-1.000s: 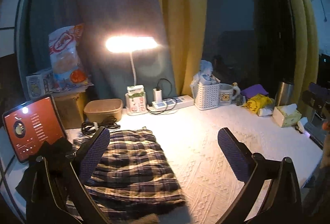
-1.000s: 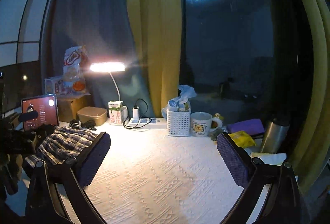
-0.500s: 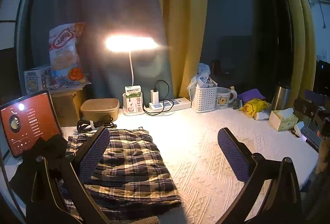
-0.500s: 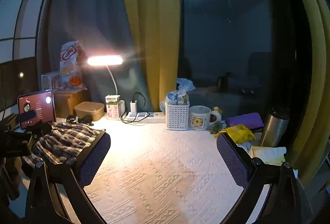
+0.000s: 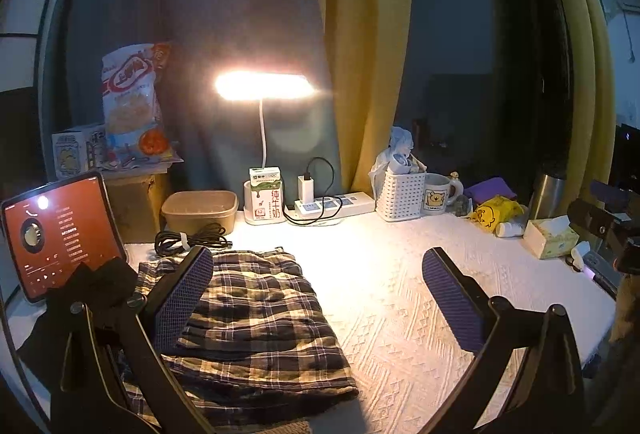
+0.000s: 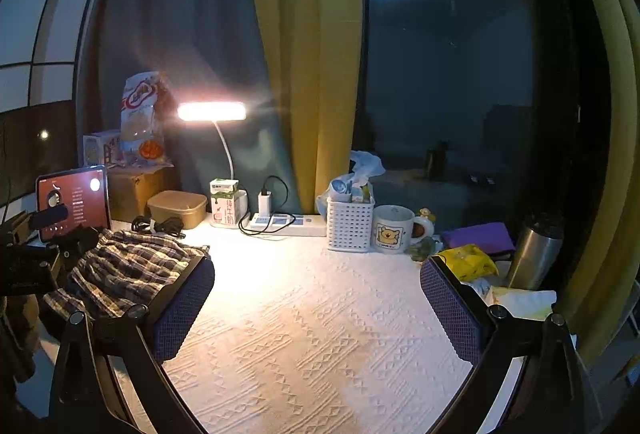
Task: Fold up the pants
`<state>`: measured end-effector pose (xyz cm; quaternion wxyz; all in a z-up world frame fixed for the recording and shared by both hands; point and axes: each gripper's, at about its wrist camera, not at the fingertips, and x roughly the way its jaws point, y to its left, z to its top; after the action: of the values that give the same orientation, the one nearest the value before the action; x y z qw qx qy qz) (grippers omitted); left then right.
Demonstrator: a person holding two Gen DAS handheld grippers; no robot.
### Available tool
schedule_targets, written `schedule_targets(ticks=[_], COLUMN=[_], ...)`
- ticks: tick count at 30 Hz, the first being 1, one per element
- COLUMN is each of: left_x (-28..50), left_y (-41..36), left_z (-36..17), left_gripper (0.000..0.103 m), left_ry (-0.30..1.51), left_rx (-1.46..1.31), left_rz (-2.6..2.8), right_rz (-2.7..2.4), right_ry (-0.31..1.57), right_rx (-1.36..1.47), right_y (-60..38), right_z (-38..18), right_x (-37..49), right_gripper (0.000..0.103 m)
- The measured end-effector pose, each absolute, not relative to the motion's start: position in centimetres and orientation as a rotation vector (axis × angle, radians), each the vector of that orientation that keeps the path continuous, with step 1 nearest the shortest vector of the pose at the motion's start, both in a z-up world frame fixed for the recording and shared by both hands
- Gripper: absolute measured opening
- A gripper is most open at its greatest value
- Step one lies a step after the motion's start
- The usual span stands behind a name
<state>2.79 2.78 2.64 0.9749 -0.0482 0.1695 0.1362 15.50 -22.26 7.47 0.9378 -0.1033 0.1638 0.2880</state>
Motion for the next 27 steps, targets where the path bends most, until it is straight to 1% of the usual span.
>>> schedule_targets(ticks=[27], left_x=[2.28], left_y=[3.17], left_z=[2.59], left_gripper=[0.103], left_ry=[0.345], left_rx=[-0.11], left_rz=[0.303], right_rz=[0.601], right_ry=[0.35], right_rx=[-0.218], right_y=[-21.6], right_z=[6.85], right_x=[15.27], right_gripper=[0.103])
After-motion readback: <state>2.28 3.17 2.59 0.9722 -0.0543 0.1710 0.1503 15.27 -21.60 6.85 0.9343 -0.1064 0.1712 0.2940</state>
